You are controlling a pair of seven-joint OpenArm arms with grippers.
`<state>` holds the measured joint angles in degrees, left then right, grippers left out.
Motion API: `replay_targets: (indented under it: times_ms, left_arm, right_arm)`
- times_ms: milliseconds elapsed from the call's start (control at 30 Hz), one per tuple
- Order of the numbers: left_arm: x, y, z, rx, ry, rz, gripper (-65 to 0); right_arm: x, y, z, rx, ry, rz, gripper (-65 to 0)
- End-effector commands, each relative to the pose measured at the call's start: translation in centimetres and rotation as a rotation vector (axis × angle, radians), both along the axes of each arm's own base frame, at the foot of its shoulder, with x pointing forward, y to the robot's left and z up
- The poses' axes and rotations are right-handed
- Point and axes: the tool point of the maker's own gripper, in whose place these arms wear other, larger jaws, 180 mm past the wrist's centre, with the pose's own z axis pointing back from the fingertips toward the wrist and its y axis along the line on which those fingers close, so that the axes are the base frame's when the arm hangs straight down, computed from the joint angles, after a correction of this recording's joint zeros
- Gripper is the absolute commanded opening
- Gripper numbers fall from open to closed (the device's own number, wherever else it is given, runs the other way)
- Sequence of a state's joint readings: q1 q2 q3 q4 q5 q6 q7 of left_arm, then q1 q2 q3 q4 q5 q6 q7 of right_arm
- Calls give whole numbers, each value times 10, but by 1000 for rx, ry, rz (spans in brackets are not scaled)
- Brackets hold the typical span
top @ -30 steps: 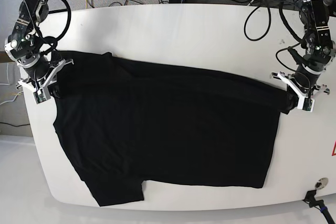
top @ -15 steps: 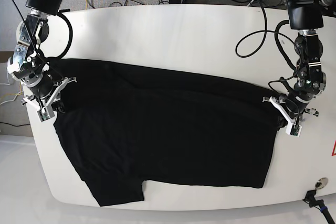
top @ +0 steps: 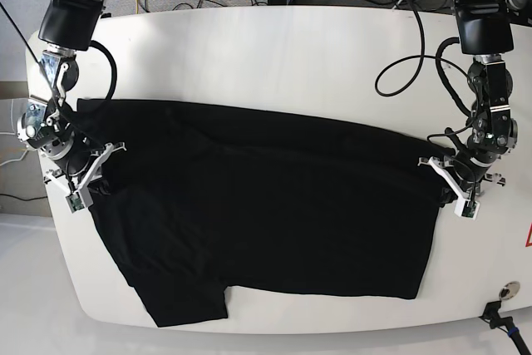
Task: Fold the T-shirt properly
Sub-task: 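Drag the held shirt edge back toward the robot with both grippers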
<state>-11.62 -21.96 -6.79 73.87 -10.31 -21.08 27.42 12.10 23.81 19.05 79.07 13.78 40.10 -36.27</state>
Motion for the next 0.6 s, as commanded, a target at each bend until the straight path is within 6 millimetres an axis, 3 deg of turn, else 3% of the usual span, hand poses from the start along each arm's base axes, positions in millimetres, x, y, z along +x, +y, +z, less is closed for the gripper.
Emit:
replay_targets:
  times_ms: [0,167,233,267,300,367,433,567]
  left_arm:
    - [13,4,27,10,-76,-2,-650]
    - [14,-1,30,10,-74,-26,-650]
    - [13,-5,30,1,-70,-49,-573]
    - [13,-5,31,-6,-67,-54,-531]
    - [16,-3,31,-3,-70,-35,-535]
    - [18,-1,33,-11,-88,-31,-425]
    - [22,1,34,-19,-97,-20,-342]
    - [23,3,33,-49,-99,-9,-302]
  right_arm:
    - [13,-4,21,10,-64,1,-650]
    - [19,-6,17,31,-55,-8,-650]
    - [19,-4,16,35,-52,-2,-650]
    - [17,-4,12,29,-41,-2,-609]
    - [20,-6,17,31,-57,-11,-639]
    - [20,-7,16,28,-54,-11,-504]
    - [21,-8,17,30,-61,-15,-421]
    - [24,-10,26,24,-75,-15,-386]
